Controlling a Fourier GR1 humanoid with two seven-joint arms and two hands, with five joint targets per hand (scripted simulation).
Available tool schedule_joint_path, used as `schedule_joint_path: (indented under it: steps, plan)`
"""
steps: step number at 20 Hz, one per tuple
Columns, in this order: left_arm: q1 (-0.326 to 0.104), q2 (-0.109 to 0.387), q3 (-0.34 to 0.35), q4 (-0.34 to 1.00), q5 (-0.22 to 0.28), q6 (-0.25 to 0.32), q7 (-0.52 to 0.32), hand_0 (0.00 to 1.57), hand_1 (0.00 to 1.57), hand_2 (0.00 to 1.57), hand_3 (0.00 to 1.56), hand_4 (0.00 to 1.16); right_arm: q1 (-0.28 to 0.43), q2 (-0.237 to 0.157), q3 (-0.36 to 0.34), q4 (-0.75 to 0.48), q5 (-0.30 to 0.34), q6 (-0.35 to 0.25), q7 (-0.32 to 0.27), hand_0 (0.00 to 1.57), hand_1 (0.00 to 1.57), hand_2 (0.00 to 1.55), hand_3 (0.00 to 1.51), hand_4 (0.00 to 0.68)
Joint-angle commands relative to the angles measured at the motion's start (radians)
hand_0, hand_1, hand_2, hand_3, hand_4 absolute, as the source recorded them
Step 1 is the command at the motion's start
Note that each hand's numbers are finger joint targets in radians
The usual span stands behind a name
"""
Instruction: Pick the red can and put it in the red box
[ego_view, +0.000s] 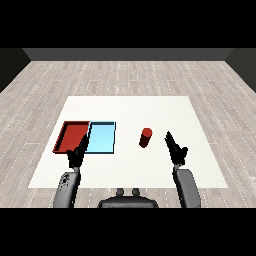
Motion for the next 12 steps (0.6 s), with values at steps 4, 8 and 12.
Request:
schedule_joint_path:
  steps: [4, 8, 12]
  plan:
    - [-0.02, -0.019, 0.026, 0.0, -0.028, 0.03, -0.022, 0.0, 0.0, 0.0, 0.0, 0.0, -0.089, -0.021, -0.078, 0.107, 0.007, 0.012, -0.028, 0.0, 0.0, 0.0, 0.0, 0.0]
    - [-0.037, -0.064, 0.048, -0.098, 0.018, 0.04, -0.268, 0.0, 0.0, 0.0, 0.0, 0.0, -0.118, 0.027, -0.088, 0.018, -0.099, 0.066, -0.185, 0.0, 0.0, 0.0, 0.0, 0.0]
    - [-0.058, -0.079, 0.051, -0.036, -0.002, 0.051, -0.362, 0.0, 0.0, 0.0, 0.0, 0.0, -0.173, -0.025, -0.139, 0.164, -0.133, 0.148, -0.269, 0.0, 0.0, 0.0, 0.0, 0.0]
